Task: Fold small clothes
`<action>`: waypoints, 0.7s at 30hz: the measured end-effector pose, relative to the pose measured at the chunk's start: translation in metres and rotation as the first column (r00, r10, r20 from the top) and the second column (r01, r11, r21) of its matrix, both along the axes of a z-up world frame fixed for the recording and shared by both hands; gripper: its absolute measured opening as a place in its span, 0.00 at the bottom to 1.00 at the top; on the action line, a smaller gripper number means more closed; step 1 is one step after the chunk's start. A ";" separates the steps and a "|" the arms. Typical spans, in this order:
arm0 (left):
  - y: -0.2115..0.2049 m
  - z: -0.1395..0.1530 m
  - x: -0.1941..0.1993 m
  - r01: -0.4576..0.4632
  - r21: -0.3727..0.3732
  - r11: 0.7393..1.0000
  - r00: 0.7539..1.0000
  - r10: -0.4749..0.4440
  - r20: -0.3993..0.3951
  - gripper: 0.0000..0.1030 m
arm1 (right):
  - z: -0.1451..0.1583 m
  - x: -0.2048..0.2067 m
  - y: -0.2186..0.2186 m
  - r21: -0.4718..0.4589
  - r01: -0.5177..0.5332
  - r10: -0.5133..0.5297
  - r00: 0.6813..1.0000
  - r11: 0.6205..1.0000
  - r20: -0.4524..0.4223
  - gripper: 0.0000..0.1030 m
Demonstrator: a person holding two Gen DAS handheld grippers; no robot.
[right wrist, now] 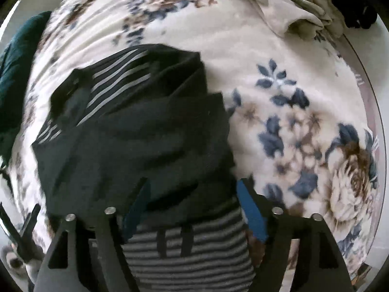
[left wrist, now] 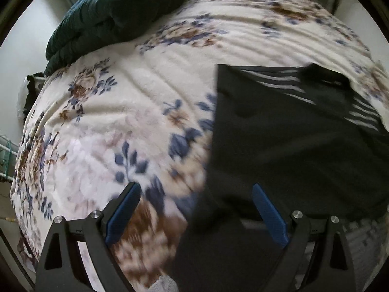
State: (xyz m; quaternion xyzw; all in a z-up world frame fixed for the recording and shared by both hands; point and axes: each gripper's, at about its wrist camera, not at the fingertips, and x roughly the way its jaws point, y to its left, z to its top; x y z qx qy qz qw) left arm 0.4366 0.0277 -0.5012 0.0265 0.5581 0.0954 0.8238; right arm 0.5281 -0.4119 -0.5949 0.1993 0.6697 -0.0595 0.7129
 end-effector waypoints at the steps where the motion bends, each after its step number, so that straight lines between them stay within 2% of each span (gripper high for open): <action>1: -0.012 0.008 -0.016 0.015 0.001 1.000 1.000 -0.015 -0.001 0.92 | 0.002 -0.010 -0.001 0.015 0.000 0.000 1.000 1.000 0.004 0.77; 5: -0.057 0.020 -0.071 0.071 -0.024 0.997 0.996 -0.072 -0.045 0.92 | 0.011 -0.068 -0.029 0.064 -0.003 0.004 1.000 0.998 -0.019 0.77; 9: -0.136 0.016 -0.140 0.140 -0.123 0.982 0.975 -0.159 -0.157 0.92 | 0.022 -0.120 -0.060 0.102 -0.019 0.025 0.998 0.995 -0.062 0.77; 11: -0.180 0.008 -0.169 0.179 -0.179 0.967 0.954 -0.215 -0.209 0.92 | 0.021 -0.138 -0.081 0.105 -0.028 0.037 0.995 0.994 -0.090 0.77; 14: -0.256 -0.013 -0.211 0.222 -0.293 0.930 0.903 -0.309 -0.298 0.92 | 0.026 -0.171 -0.115 0.094 -0.040 0.051 0.991 0.995 -0.124 0.77; 17: -0.325 -0.040 -0.243 0.248 -0.376 0.893 0.847 -0.388 -0.362 0.92 | 0.028 -0.199 -0.141 0.075 -0.045 0.056 0.987 0.996 -0.151 0.77; 19: -0.358 -0.062 -0.255 0.263 -0.380 0.887 0.825 -0.411 -0.387 0.92 | 0.026 -0.207 -0.159 0.060 -0.048 0.057 0.985 0.997 -0.160 0.77; 20: -0.374 -0.077 -0.261 0.277 -0.360 0.891 0.814 -0.417 -0.405 0.91 | 0.025 -0.209 -0.165 0.058 -0.046 0.054 0.986 0.997 -0.158 0.77; 21: -0.384 -0.090 -0.265 0.282 -0.344 0.896 0.802 -0.417 -0.427 0.84 | 0.024 -0.206 -0.171 0.059 -0.047 0.055 0.986 0.997 -0.156 0.77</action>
